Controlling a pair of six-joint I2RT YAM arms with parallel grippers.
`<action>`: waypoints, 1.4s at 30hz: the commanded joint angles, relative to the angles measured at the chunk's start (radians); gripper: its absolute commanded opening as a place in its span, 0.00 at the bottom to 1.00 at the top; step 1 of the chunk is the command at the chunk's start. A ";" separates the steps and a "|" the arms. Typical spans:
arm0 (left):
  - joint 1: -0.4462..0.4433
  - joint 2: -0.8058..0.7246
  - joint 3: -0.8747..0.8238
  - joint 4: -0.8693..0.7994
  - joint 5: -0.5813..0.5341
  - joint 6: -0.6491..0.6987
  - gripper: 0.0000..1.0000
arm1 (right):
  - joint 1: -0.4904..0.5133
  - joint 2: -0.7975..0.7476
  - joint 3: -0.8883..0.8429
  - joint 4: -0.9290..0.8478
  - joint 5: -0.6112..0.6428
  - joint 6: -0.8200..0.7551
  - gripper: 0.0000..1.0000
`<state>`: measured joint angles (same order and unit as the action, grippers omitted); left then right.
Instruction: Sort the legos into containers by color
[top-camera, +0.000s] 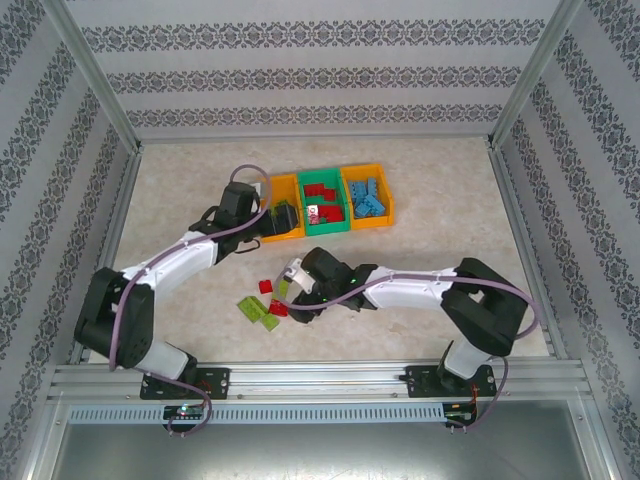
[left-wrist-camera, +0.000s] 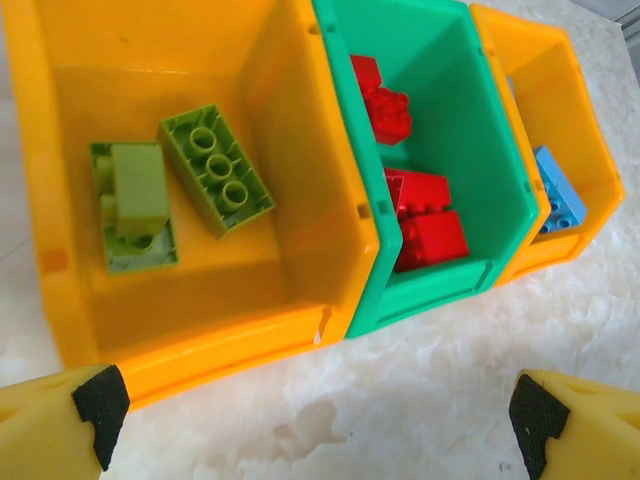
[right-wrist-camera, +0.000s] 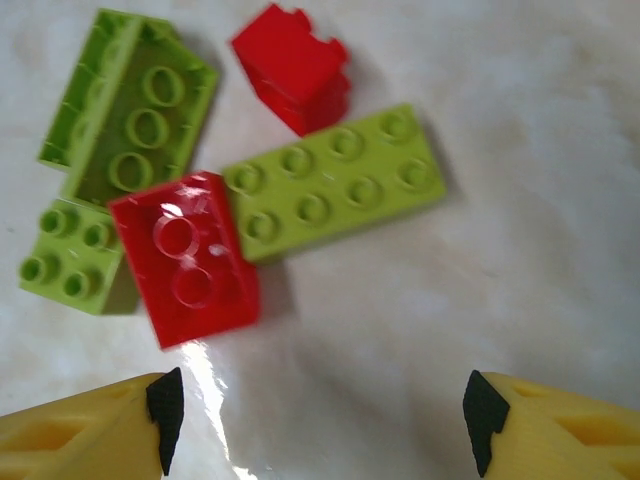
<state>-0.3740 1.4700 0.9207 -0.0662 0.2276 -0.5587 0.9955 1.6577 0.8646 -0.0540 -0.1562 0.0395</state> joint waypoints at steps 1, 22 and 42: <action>0.028 -0.077 -0.038 -0.011 -0.030 -0.010 0.99 | 0.027 0.054 0.054 0.008 -0.034 -0.042 0.77; 0.102 -0.226 -0.156 -0.109 -0.065 -0.011 0.99 | 0.063 0.233 0.180 -0.005 -0.032 -0.062 0.65; 0.117 -0.237 -0.187 -0.131 -0.077 -0.007 0.99 | 0.012 0.117 0.070 0.054 -0.042 -0.024 0.33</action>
<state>-0.2726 1.2610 0.7452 -0.1661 0.1707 -0.5625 1.0302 1.8381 0.9741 -0.0120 -0.1799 -0.0029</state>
